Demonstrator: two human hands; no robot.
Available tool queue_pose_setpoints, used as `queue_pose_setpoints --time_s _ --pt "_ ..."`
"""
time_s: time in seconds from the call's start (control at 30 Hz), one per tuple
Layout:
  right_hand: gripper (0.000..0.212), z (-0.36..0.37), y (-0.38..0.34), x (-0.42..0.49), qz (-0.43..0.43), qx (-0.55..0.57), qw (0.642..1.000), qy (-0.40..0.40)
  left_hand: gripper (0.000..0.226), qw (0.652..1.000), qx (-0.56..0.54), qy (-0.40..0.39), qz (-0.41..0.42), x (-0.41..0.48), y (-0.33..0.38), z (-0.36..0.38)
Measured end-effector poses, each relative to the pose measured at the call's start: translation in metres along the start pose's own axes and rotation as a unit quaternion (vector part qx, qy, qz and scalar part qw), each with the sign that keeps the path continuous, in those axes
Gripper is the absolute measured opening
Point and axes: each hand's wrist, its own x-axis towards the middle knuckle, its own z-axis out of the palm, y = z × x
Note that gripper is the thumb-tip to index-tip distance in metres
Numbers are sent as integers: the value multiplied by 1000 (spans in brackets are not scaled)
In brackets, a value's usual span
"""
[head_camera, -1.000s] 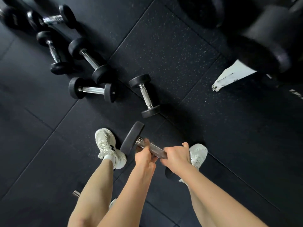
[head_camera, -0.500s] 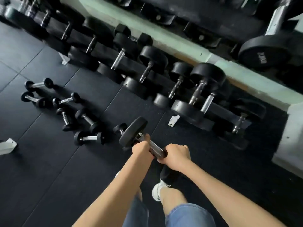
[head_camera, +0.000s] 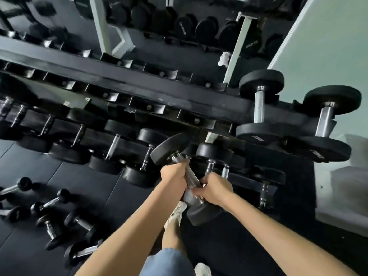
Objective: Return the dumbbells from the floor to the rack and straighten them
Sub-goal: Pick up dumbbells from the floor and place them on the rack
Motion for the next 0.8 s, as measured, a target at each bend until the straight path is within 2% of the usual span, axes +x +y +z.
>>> queue_pose_setpoints --time_s 0.43,0.67,0.8 --pt "37 -129 -67 122 26 162 980 109 21 974 150 -110 132 35 192 116" --pt "34 -151 -81 178 86 273 943 172 23 939 263 -144 167 57 244 174" --pt "41 -144 -84 205 135 302 924 194 21 917 331 -151 166 77 252 197"
